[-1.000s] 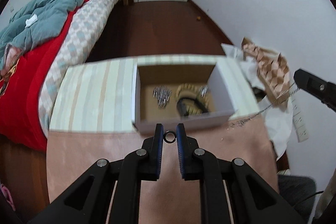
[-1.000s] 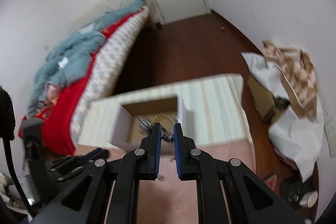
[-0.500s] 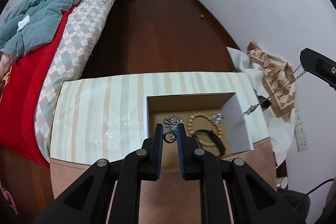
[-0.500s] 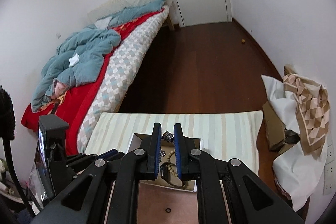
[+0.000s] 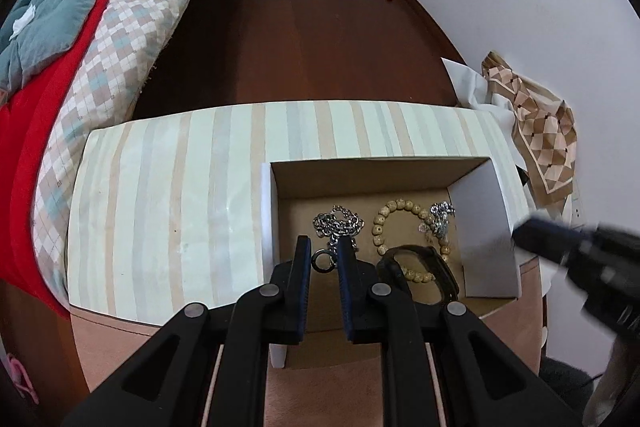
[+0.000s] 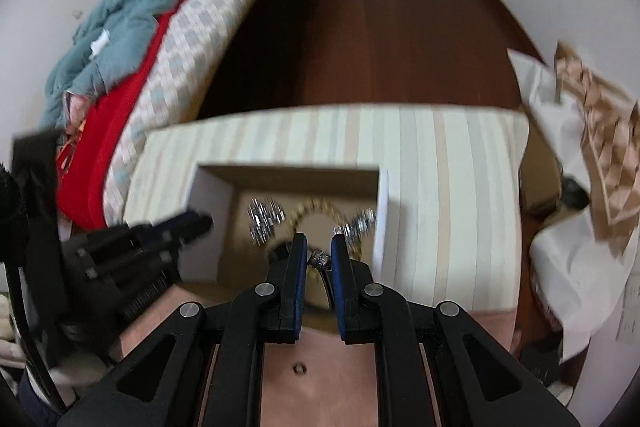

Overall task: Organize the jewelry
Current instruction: 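Lower the held ring and necklace into the white box and open both tools, then withdraw both tools from the box back over the table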

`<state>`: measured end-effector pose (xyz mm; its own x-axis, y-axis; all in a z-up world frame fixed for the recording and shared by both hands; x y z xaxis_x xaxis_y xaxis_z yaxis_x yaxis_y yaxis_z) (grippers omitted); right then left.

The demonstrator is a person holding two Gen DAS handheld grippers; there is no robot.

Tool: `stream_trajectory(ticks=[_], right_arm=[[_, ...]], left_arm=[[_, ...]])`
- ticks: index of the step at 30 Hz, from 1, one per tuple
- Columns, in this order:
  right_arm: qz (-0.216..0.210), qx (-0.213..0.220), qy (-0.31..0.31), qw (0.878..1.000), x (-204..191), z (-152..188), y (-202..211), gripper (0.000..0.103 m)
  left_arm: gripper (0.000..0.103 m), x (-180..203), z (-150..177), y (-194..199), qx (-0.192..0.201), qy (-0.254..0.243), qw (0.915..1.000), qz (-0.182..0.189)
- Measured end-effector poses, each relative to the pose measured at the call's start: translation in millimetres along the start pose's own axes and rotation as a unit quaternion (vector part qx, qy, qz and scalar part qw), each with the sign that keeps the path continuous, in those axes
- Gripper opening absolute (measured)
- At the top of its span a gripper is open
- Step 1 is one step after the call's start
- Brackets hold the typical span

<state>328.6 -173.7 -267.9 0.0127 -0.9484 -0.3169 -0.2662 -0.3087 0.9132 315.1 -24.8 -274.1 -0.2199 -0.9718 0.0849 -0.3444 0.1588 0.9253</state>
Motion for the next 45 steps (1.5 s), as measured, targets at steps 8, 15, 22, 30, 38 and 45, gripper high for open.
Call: stream_trajectory(ticks=[8, 15, 22, 30, 38, 45], right_arm=[[0.006, 0.013, -0.02, 1.0, 12.6, 7.8, 13.9, 0.056], [0.09, 0.053, -0.003, 0.995, 18.3, 9.3, 31.9, 0.097], [0.149, 0.072, -0.008, 0.986, 29.3, 28.9, 29.2, 0.103], [0.154, 0.089, -0.004, 0.984, 20.8, 47.3, 38.8, 0.103], [0.142, 0.109, -0.004, 0.984, 7.3, 66.4, 71.9, 0.103], [0.136, 0.139, 0.005, 0.981, -8.0, 86.1, 115.3, 0.103]], left_arm=[[0.052, -14.5, -16.4, 19.7, 0.017, 0.048, 0.9986, 0.015], [0.095, -35.5, -12.3, 57.7, 0.072, 0.036, 0.9934, -0.081], [0.1, -40.4, 26.4, 60.5, 0.069, 0.016, 0.9881, -0.137], [0.1, -32.7, 53.6, 73.3, 0.069, 0.022, 0.987, -0.144], [0.1, -24.2, 65.1, 108.9, 0.091, 0.019, 0.9846, -0.148], [0.1, -12.2, 79.2, 149.8, 0.117, 0.02, 0.982, -0.146]])
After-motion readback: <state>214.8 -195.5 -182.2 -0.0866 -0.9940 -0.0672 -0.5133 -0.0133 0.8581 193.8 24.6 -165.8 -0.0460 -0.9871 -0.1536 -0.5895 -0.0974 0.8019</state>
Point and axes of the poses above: each gripper's, at about its wrist camera, not at the fingertips, and y roughly against the way its jaws point, x to its right, z to its underside, the point moved 9 cm from there along -y, roughly the way its jaws point, and after that the axes turned 8 degrees about -y, right-handed, at the moved point
